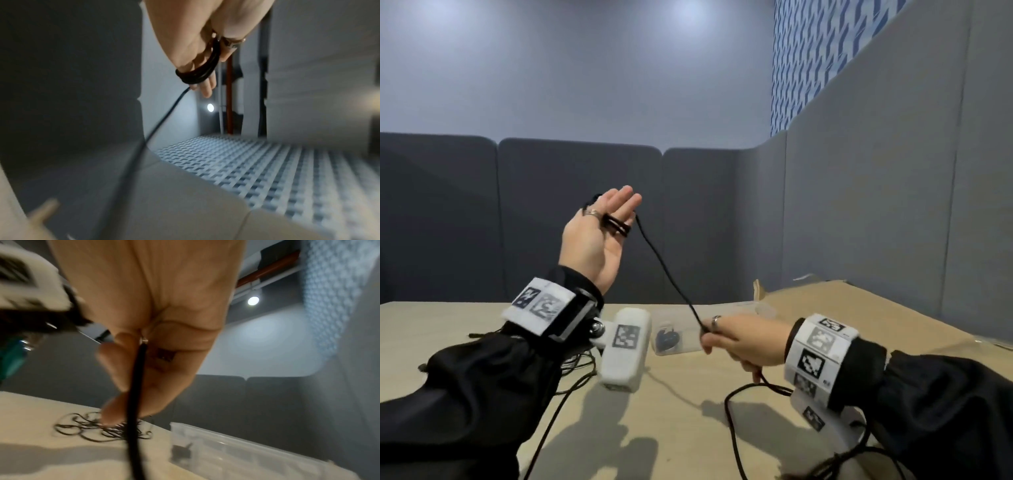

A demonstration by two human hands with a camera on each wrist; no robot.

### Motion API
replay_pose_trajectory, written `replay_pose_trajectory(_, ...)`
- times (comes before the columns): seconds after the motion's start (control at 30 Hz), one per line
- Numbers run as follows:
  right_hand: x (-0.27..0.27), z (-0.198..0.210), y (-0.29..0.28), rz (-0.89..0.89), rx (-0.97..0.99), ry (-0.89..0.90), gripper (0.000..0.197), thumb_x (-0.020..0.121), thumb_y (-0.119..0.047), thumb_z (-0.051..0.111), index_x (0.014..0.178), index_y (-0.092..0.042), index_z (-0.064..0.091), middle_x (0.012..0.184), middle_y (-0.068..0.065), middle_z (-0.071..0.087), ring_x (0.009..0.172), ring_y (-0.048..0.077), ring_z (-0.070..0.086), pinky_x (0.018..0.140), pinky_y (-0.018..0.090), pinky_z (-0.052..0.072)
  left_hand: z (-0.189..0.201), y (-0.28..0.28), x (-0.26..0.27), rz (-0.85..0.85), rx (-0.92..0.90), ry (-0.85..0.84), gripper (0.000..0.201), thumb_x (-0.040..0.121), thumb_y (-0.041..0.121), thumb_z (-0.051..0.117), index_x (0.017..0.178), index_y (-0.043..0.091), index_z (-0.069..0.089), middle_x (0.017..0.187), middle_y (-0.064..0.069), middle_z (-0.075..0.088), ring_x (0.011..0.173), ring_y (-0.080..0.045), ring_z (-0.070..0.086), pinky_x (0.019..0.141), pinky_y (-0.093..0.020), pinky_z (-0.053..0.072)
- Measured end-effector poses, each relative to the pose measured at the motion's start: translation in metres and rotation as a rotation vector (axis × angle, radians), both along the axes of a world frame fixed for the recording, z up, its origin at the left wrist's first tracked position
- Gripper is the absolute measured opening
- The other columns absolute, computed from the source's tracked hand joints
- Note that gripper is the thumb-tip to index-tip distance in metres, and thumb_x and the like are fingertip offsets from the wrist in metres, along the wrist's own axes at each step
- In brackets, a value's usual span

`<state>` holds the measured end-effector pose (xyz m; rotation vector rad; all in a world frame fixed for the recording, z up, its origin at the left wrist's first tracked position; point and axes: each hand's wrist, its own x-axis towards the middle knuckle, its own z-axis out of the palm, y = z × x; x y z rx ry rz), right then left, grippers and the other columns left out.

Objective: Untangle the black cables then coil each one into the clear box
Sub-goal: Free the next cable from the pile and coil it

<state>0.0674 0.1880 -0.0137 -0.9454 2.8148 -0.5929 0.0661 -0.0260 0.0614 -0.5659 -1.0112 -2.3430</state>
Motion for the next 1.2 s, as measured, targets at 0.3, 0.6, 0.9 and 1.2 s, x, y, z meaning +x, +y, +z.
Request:
replay_pose_trajectory(0.3, 0.038, 0.01, -0.021, 0.356, -0.285, -0.377, 0.027, 0.103, -0.028, 0.03, 0.089, -0.017, 0.051, 0.059, 0.003, 0.025, 0.048, 0.018, 0.026, 0.043, 0.022, 0.046, -0.019, 0.011, -0.017, 0.287, -0.575, -0.148, 0.022, 0.102, 0.006, 0.027, 0.116, 0.003, 0.043, 0.103, -0.009, 0.067, 0.073, -0.013, 0.071, 0.064, -0.018, 0.052)
replay_pose_trajectory(0.6, 0.017, 0.009, -0.008, 0.275, -0.15, -0.33, 0.036, 0.102, -0.034, 0.031, 0.117, -0.013, 0.056, 0.061, 0.001, 0.027, 0.046, 0.013, 0.036, 0.058, 0.029, 0.056, 0.0, -0.001, -0.021, 0.156, -0.252, -0.114, 0.019, 0.098, -0.001, 0.025, 0.096, 0.005, 0.042, 0.115, -0.026, 0.061, 0.096, -0.027, 0.068, 0.087, -0.028, 0.051)
replay_pose_trajectory(0.9, -0.01, 0.051, 0.026, 0.105, -0.372, -0.05, 0.024, 0.1, -0.029, 0.043, 0.086, -0.016, 0.059, 0.055, -0.007, 0.033, 0.042, 0.008, 0.031, 0.048, 0.027, 0.052, -0.032, -0.042, -0.023, 0.757, -1.756, 0.086, 0.065, 0.075, 0.074, 0.026, 0.075, 0.013, 0.047, 0.062, -0.002, 0.05, 0.056, -0.019, 0.048, 0.056, -0.034, 0.036)
replay_pose_trajectory(1.2, -0.011, 0.035, 0.034, 0.041, 0.111, -0.062, 0.014, 0.094, -0.023, 0.05, 0.086, -0.021, 0.062, 0.071, -0.004, 0.061, 0.052, 0.009, 0.05, 0.049, 0.018, 0.041, -0.003, -0.072, -0.021, 1.477, -1.834, 0.08, 0.048, 0.083, 0.06, 0.051, 0.068, 0.015, 0.042, 0.056, 0.001, 0.05, 0.054, -0.022, 0.049, 0.048, -0.026, 0.032)
